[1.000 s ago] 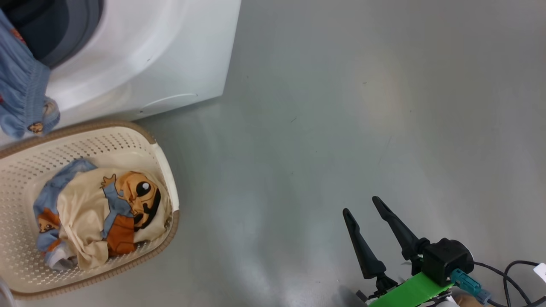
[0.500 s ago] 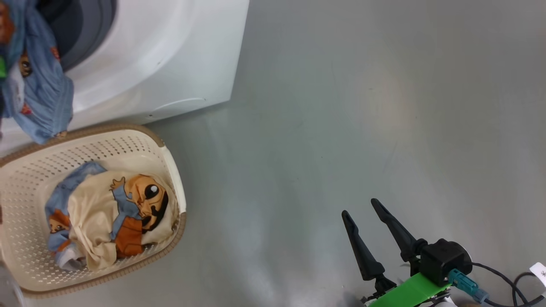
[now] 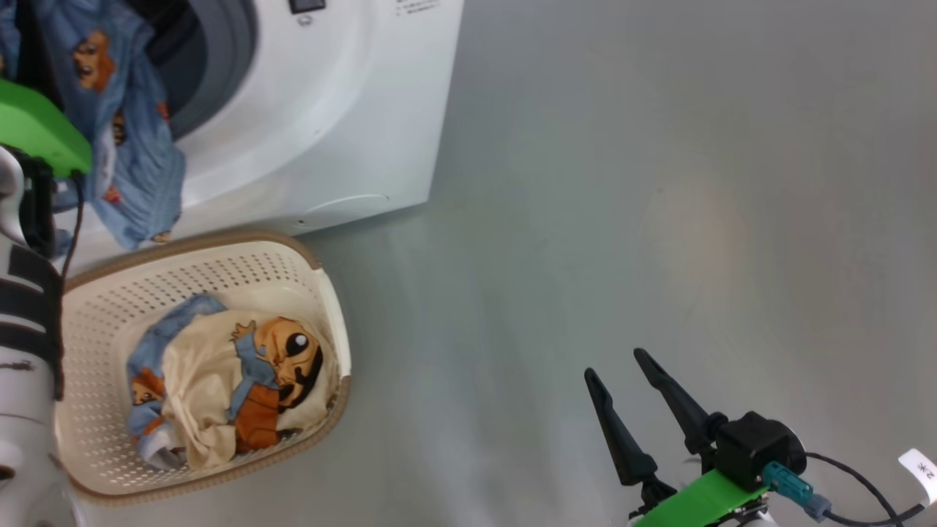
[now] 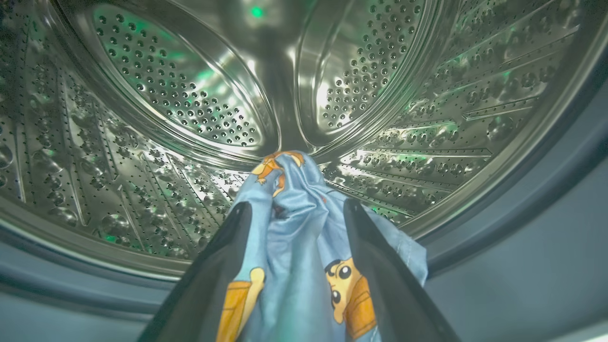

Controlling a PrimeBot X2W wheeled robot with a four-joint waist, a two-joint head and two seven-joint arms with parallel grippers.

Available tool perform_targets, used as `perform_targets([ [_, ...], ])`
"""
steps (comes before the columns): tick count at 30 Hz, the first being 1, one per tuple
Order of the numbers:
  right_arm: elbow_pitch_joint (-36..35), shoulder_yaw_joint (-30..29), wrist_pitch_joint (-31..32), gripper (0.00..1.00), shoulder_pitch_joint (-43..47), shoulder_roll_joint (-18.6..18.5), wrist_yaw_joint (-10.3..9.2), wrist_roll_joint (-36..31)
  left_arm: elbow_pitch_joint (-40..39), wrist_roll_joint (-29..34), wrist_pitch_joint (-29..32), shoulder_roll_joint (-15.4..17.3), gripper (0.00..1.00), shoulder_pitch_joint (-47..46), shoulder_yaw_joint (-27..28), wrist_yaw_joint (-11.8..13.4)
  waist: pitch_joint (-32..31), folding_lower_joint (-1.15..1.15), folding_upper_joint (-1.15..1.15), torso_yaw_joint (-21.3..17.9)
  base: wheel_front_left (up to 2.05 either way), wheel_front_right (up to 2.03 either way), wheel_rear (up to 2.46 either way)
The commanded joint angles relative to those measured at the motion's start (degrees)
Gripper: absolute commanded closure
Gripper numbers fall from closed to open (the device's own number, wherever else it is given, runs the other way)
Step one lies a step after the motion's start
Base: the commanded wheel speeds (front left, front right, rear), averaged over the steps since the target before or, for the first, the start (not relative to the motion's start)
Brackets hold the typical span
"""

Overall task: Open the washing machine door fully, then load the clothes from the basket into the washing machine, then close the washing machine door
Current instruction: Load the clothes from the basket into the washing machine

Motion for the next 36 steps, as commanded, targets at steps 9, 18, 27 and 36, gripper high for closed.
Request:
perform_targets([
  [9,-0.32,0.90,-0.28,0.00,-2.53,-0.21,0.51,1.29,-0.86,-1.38,-0.30,-0.15,0.00,4.89,0.83,1.51,-3.05,0.00,0.00,3.47,0.00,0.00,0.00],
  [18,-0.38,-0.59,-0.28,0.00,-4.71,-0.21,0.51,0.52,-6.82,-1.95,-0.30,-3.48,0.00,10.84,-0.13,0.69,-4.14,0.00,0.00,6.68,0.00,0.00,0.00],
  [27,-1.64,-3.58,-0.28,0.00,-5.19,-0.21,0.51,-0.78,-19.16,-3.02,-0.30,-6.94,0.00,23.26,-1.28,-0.89,-3.40,0.00,0.00,10.20,0.00,0.00,0.00],
  [36,-2.91,-6.10,-0.28,0.00,-6.10,-0.21,0.51,-2.13,-34.71,-3.53,-0.26,-8.35,0.00,37.31,-2.76,0.81,-1.36,0.00,0.00,13.03,0.00,0.00,0.00],
])
